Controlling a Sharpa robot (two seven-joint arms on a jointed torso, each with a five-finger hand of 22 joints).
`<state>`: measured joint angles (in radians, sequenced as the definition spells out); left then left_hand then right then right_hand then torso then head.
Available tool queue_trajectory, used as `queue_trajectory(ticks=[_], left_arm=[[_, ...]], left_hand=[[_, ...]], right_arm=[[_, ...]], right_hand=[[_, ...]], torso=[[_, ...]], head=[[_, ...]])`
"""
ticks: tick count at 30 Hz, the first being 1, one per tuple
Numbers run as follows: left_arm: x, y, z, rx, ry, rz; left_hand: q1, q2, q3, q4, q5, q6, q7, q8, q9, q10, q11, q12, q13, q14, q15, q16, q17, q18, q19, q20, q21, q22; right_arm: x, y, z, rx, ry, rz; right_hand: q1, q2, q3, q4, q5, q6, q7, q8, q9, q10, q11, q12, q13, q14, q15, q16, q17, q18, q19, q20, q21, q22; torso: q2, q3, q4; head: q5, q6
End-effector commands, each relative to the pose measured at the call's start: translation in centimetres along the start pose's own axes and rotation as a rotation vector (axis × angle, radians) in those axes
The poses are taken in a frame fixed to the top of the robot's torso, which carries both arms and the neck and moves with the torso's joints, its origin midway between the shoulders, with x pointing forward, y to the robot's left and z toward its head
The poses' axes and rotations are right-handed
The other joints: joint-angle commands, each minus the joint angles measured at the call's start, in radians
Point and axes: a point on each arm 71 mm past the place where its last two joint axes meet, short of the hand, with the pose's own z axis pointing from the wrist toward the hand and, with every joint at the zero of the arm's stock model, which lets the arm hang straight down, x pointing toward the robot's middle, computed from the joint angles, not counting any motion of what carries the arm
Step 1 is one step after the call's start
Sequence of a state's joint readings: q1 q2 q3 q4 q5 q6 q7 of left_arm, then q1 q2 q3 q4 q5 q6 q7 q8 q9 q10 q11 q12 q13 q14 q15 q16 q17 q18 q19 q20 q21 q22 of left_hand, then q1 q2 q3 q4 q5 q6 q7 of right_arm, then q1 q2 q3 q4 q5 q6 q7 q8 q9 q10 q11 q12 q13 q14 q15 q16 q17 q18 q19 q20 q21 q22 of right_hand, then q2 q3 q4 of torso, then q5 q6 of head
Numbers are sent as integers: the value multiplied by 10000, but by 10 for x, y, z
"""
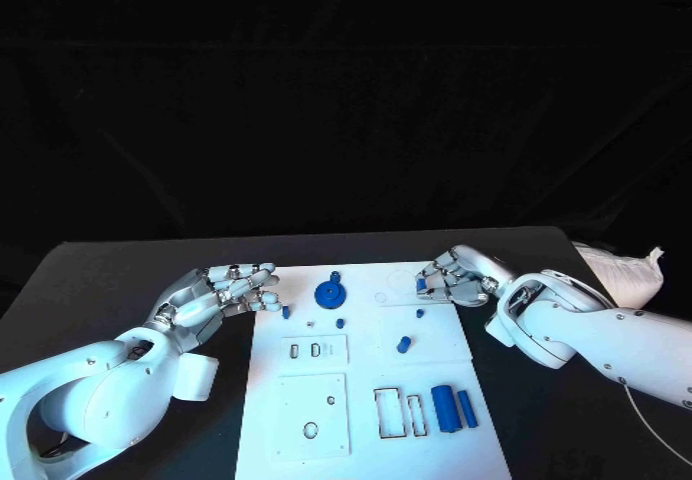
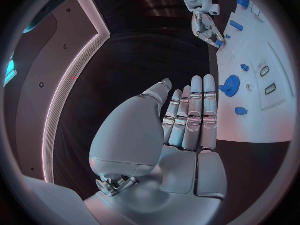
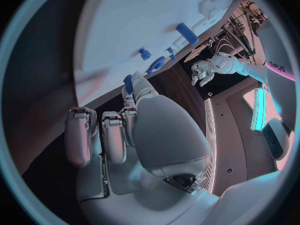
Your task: Assemble the parts on the task board
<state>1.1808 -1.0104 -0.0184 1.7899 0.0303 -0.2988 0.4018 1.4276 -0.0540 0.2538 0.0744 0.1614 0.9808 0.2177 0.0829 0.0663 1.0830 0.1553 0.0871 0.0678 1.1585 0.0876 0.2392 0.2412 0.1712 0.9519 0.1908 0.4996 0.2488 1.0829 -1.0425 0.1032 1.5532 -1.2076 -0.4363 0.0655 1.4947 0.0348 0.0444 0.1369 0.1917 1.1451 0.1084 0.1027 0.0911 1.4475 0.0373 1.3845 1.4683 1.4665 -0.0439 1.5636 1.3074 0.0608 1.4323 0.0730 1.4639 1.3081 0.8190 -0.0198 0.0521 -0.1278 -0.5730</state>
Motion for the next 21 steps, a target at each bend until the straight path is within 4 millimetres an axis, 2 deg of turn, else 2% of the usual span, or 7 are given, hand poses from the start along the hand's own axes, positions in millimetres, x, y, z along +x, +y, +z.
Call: queue_trajectory(ticks=[1,5,7,8,14,16,21], left_arm=[[2,0,1,66,207,-51],[3,1,2,63,211,-55],[3,2,3,61,213,-58],[3,2,3,61,213,-58],[2,3,5,57,206,-58],[2,3,6,59,201,-55],[2,4,7,58,206,-57]], left_hand=[[-52,-74,50,19,-51,3,47,-46,-8,22,18,-69,-9,-10,57,-68,8,58,-56,9,35,9],[-52,-74,50,19,-51,3,47,-46,-8,22,18,-69,-9,-10,57,-68,8,58,-56,9,35,9],[-52,-74,50,19,-51,3,47,-46,-8,22,18,-69,-9,-10,57,-68,8,58,-56,9,35,9],[-52,-74,50,19,-51,3,47,-46,-8,22,18,-69,-9,-10,57,-68,8,58,-56,9,35,9],[-52,-74,50,19,-51,3,47,-46,-8,22,18,-69,-9,-10,57,-68,8,58,-56,9,35,9],[-52,-74,50,19,-51,3,47,-46,-8,22,18,-69,-9,-10,57,-68,8,58,-56,9,35,9],[-52,-74,50,19,-51,3,47,-46,-8,22,18,-69,-9,-10,57,-68,8,58,-56,9,35,9]], right_arm=[[2,17,3,353,-257,116],[11,42,7,32,-108,39],[21,60,9,-293,56,-144],[22,64,10,-347,87,-184],[53,101,12,-804,509,-959],[67,114,13,-937,732,-1164],[91,130,11,-1191,1098,-1427]], right_hand=[[-181,114,21,88,37,260,-199,58,30,417,-267,-39,-267,1032,-66,51,2582,-139,9,-84,23,617],[-145,126,63,51,66,260,-215,53,33,421,-284,-41,-266,1032,-79,51,2582,-138,9,-96,21,614],[-126,127,83,30,75,254,-217,48,33,419,-288,-49,-270,1031,-85,50,2579,-137,7,-102,19,611],[-116,127,93,19,78,252,-218,45,33,419,-290,-52,-270,1030,-87,49,2576,-138,8,-104,19,613],[-23,86,208,-121,-59,261,-216,35,44,322,-296,-299,-427,1008,-102,8,2476,-119,-49,-129,-29,528],[-40,70,216,-125,-95,255,-210,27,44,307,-293,-338,-452,1001,-102,-4,2446,-114,-65,-131,-43,505],[-99,43,227,-112,-149,225,-192,0,38,290,-281,-389,-483,997,-96,-13,2425,-109,-79,-131,-56,483]], torso=[[-11,-7,24],[-10,-11,37],[-23,-25,75],[-22,-29,75],[-69,-63,129],[-80,-69,114],[-92,-85,126]], head=[[13,-19],[73,-38],[97,-86],[120,-100],[207,-202],[270,-240],[408,-341]])
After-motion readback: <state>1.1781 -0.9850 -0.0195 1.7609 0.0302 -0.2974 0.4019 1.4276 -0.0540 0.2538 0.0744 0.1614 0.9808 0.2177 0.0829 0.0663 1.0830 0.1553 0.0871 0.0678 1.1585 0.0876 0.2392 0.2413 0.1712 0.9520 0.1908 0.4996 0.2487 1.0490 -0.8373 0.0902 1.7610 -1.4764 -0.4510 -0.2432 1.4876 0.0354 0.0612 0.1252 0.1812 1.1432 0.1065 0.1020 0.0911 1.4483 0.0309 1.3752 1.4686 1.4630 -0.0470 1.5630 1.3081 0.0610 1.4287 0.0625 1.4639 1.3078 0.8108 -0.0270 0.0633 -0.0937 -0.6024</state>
